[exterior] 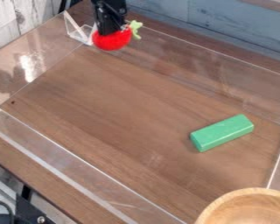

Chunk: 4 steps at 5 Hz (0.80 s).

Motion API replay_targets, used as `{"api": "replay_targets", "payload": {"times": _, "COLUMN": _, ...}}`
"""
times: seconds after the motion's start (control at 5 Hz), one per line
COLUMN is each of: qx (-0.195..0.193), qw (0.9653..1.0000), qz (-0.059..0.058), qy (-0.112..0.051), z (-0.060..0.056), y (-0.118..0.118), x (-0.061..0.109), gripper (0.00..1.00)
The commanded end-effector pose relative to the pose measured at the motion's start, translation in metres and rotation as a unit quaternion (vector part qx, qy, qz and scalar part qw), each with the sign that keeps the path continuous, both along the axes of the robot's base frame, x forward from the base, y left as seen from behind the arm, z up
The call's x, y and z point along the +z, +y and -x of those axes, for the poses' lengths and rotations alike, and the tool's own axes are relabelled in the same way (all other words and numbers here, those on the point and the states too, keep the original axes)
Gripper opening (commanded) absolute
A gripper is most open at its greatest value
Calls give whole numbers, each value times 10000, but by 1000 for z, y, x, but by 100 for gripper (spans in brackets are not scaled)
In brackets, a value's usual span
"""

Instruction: Move the red object to the left side of the table

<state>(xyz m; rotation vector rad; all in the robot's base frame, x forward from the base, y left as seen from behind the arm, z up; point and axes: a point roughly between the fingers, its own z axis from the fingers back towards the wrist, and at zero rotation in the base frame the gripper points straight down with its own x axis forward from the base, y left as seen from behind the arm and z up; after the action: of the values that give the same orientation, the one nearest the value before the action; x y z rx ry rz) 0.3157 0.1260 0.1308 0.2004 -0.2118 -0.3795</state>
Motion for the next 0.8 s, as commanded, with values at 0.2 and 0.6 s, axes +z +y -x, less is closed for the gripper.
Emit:
{"api": "replay_targets", "payload": {"times": 0.2, "qx": 73, "qw": 9989, "qz": 4, "qy": -467, "z": 2, "y": 0, "x": 37, "gripper": 0}}
{"api": "replay_targets", "payload": {"times": 0.6, "qx": 97, "qw": 9985, "qz": 102, "qy": -535, "z": 7, "y": -4, "x": 45, "gripper": 0}}
